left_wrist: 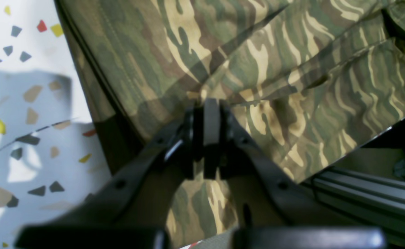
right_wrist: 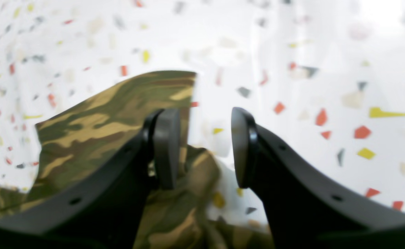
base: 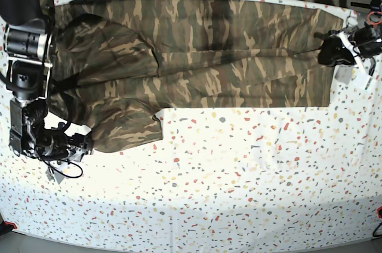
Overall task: Fold the T-shirt properly
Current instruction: 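Tuck the protruding sleeve under the strip with the right gripper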
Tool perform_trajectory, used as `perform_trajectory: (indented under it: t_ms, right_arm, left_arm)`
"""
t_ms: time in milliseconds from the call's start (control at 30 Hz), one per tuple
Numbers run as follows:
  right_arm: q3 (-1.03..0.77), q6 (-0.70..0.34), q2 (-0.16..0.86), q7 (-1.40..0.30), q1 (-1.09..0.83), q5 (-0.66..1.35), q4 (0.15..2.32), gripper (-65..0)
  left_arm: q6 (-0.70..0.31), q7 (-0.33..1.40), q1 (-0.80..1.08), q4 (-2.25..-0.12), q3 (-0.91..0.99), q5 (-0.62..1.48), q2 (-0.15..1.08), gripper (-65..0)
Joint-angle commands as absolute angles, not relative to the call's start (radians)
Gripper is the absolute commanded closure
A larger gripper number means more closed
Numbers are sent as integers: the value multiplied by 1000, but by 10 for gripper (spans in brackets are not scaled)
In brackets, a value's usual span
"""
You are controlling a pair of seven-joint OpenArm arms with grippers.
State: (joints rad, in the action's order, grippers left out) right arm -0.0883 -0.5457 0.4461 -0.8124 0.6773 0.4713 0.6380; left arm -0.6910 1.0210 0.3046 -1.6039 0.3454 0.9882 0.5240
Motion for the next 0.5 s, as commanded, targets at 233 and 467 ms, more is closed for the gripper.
perform_trajectory:
  t_ms: [233,467]
  right_arm:
    - [-91,-577,380,-793,723,508,627,-250]
    - [-91,-576,305,-793,723,422,627,-130]
  left_arm:
    - [-698,1002,299,-1619,355,1008,543,0]
    - [-698,1002,299,-1619,355,1008,543,0]
